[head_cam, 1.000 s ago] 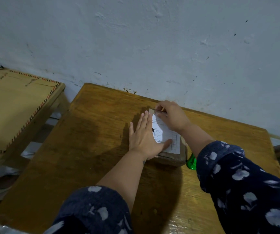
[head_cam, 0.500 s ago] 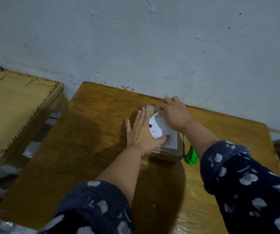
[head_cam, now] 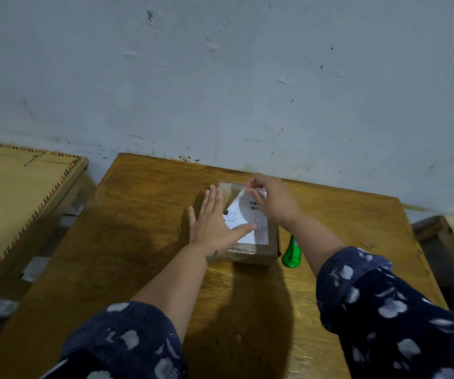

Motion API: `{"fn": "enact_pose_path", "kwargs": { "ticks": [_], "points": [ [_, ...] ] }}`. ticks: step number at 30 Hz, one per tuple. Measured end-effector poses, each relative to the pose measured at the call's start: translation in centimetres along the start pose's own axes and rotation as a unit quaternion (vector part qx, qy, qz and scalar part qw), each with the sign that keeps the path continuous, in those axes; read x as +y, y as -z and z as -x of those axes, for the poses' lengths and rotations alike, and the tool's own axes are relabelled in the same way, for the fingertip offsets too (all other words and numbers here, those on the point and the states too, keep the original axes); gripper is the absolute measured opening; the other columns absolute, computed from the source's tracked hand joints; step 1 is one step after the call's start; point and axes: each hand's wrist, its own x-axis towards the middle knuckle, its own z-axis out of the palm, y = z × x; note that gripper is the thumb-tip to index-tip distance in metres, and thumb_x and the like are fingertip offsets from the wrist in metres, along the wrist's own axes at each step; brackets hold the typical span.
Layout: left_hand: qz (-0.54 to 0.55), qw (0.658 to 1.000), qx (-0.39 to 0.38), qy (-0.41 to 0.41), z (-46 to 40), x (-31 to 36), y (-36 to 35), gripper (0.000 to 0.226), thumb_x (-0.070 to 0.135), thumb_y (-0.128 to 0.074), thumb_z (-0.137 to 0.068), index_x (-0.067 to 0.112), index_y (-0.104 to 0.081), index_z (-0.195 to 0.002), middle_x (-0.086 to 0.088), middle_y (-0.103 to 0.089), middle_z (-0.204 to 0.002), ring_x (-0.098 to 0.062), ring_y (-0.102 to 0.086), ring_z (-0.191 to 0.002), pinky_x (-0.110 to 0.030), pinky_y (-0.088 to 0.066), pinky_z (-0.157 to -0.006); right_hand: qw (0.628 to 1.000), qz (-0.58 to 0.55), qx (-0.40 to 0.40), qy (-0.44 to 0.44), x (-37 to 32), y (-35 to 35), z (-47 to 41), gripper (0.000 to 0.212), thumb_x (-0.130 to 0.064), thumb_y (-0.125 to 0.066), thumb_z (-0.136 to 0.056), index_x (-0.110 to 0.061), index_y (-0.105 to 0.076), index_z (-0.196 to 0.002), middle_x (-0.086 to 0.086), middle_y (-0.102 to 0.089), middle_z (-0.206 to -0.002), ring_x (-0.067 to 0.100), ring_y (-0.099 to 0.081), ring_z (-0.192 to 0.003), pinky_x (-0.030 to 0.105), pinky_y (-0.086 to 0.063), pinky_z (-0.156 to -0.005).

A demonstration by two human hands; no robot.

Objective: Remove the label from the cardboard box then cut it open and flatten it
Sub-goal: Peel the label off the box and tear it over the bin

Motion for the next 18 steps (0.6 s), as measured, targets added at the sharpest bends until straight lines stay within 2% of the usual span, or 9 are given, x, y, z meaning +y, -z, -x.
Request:
{"fn": "enact_pose_path", "kwargs": {
  "ticks": [2,5,7,9,12,15,18],
  "points": [
    [0.021,1.000,-0.005,-0.014,0.1,-0.4,0.4,0.117,0.084,-0.046,-0.070,0.026,0.018,-0.149,0.008,0.023,-0.157,-0.008,0.019,-0.144,-0.050,0.011,-0.116,1.000,-0.006,0.002,0.006,-0.1,-0.4,-0.2,0.022,-0.015,-0.053,-0.093,-0.023,-0.060,-0.112,-0.003,-0.065,-0.106,0.017,-0.058,-0.105,0.046,-0.045,-0.097],
    [-0.050,0.997,-0.008,-0.058,0.5,-1.3,0.5,0.116,0.084,-0.046,-0.069,0.026,0.011,-0.152,0.009,0.019,-0.159,-0.007,0.017,-0.144,-0.051,0.010,-0.116,0.997,-0.070,-0.001,-0.030,-0.3,-0.8,-0.2,0.045,-0.004,-0.049,-0.092,-0.029,-0.048,-0.129,-0.004,-0.059,-0.110,0.015,-0.053,-0.108,0.033,-0.046,-0.088],
    [-0.074,0.995,-0.007,-0.068,0.6,-1.7,0.4,0.116,0.085,-0.046,-0.068,0.026,0.008,-0.152,0.010,0.017,-0.159,-0.007,0.016,-0.145,-0.052,0.010,-0.116,0.992,-0.106,0.014,-0.063,-0.2,-1.1,-0.3,0.053,0.002,-0.047,-0.090,-0.028,-0.043,-0.134,-0.004,-0.054,-0.108,0.016,-0.052,-0.106,0.030,-0.046,-0.085],
    [-0.077,0.995,-0.005,-0.068,0.7,-1.7,0.4,0.116,0.085,-0.045,-0.068,0.025,0.007,-0.152,0.011,0.016,-0.159,-0.007,0.015,-0.145,-0.052,0.011,-0.116,0.994,-0.072,0.032,-0.071,0.0,-1.7,-0.7,0.046,0.001,-0.047,-0.090,-0.023,-0.052,-0.129,-0.003,-0.053,-0.107,0.021,-0.050,-0.110,0.038,-0.045,-0.094],
    [-0.070,0.995,-0.001,-0.065,0.7,-1.6,0.3,0.115,0.085,-0.046,-0.068,0.027,0.007,-0.152,0.011,0.016,-0.159,-0.008,0.015,-0.145,-0.051,0.012,-0.116,0.995,0.004,0.018,-0.095,0.5,-2.1,-1.2,0.036,-0.006,-0.047,-0.092,-0.019,-0.060,-0.123,0.003,-0.051,-0.119,0.024,-0.041,-0.120,0.045,-0.038,-0.102],
    [-0.069,0.996,0.000,-0.063,0.7,-1.7,0.2,0.116,0.084,-0.048,-0.068,0.027,0.007,-0.152,0.011,0.016,-0.159,-0.008,0.014,-0.145,-0.050,0.014,-0.114,0.994,0.051,0.023,-0.099,1.1,-2.0,-1.8,0.025,-0.013,-0.051,-0.093,-0.014,-0.066,-0.114,0.005,-0.053,-0.115,0.026,-0.043,-0.115,0.042,-0.041,-0.097],
    [-0.074,0.995,0.003,-0.060,0.8,-1.7,0.3,0.116,0.085,-0.047,-0.067,0.027,0.007,-0.152,0.012,0.016,-0.159,-0.007,0.015,-0.145,-0.049,0.016,-0.114,0.993,0.032,0.040,-0.104,1.2,-1.5,-2.0,0.016,-0.016,-0.056,-0.090,-0.011,-0.068,-0.100,0.000,-0.055,-0.103,0.021,-0.045,-0.102,0.035,-0.043,-0.087]
  ]
}}
